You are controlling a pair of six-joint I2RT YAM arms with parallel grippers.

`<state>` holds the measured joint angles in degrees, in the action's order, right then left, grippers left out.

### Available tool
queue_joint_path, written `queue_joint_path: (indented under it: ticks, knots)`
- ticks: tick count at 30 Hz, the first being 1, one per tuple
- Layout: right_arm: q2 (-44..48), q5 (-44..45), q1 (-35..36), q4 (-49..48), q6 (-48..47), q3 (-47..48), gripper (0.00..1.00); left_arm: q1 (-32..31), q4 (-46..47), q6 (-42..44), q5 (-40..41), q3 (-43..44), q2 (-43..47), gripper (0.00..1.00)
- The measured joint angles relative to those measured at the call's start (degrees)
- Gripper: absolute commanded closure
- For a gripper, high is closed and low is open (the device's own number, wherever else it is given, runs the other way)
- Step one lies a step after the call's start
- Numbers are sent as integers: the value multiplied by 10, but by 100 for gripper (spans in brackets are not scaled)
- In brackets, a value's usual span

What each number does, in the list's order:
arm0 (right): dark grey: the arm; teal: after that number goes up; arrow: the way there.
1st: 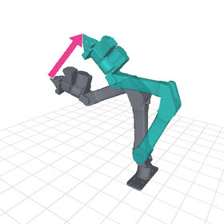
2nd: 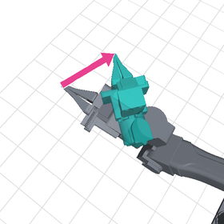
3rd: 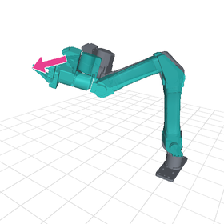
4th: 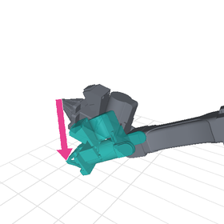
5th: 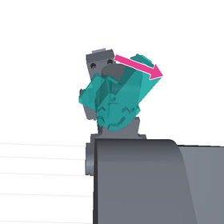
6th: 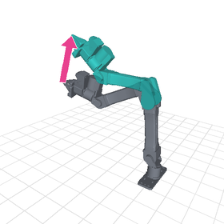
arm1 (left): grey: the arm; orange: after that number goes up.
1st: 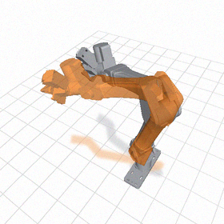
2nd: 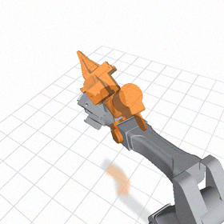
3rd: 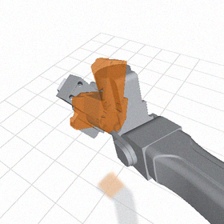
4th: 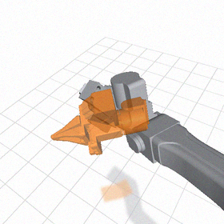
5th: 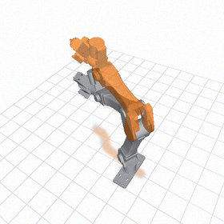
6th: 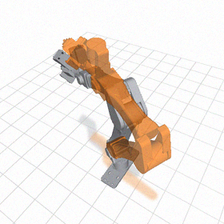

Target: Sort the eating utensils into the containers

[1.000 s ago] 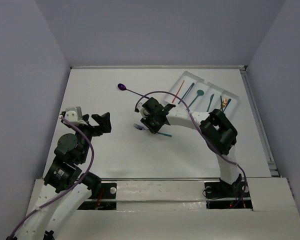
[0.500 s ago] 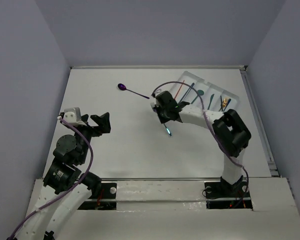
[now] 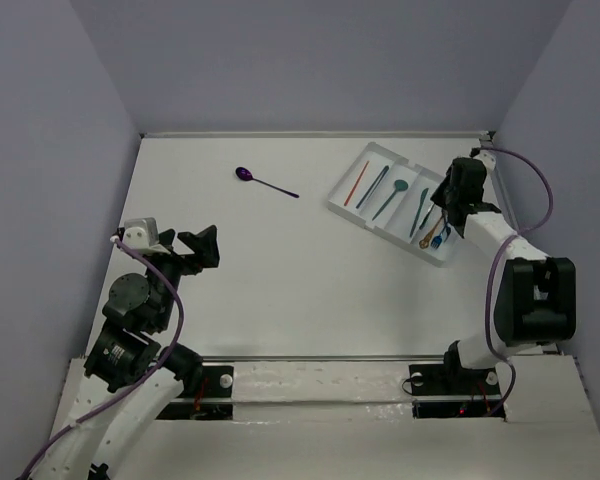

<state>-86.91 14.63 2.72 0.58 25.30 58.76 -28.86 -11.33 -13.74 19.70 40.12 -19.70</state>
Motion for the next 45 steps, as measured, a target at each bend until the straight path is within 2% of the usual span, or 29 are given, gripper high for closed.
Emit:
queue_joint_path:
  ticks: [7, 14, 17, 18, 20, 21, 23, 24, 28, 35, 37, 40, 43, 45]
  knots:
    - [-46, 0, -68, 1, 15, -20, 100, -4, 0, 0, 0, 0, 0, 1]
    - [-71, 0, -72, 3, 15, -20, 99, -4, 0, 0, 0, 0, 0, 1]
    - [-74, 0, -72, 4, 17, -20, 90, -4, 0, 0, 1, 0, 0, 1]
    - [-74, 0, -72, 3, 18, -20, 82, -4, 0, 0, 0, 0, 0, 1]
    - [-74, 0, -72, 4, 21, -20, 74, -4, 0, 0, 0, 0, 0, 1]
    - [-74, 0, -72, 4, 23, -20, 56, -4, 0, 0, 0, 0, 0, 1]
    - [-74, -1, -72, 9, 24, -18, 40, -4, 0, 0, 0, 0, 0, 1]
    - [-74, 0, -72, 12, 27, -17, 36, -4, 0, 0, 0, 0, 0, 1]
    - [-72, -13, -72, 18, 21, -14, 35, -4, 0, 0, 0, 0, 0, 1]
    - [-55, -138, -34, -3, -47, 16, 36, -4, 0, 0, 1, 0, -1, 1]
    - [-65, -186, 7, -6, -82, 58, 35, -4, 0, 0, 1, 0, -2, 1]
    - [-104, -244, 66, -14, -122, 132, 25, -4, 0, 0, 3, 0, -5, 1]
    - [-193, -319, 132, -11, -151, 256, 18, -4, 0, 0, 7, 0, -5, 1]
    - [-232, -341, 152, -10, -158, 294, 14, -4, 0, 0, 9, 0, -7, 1]
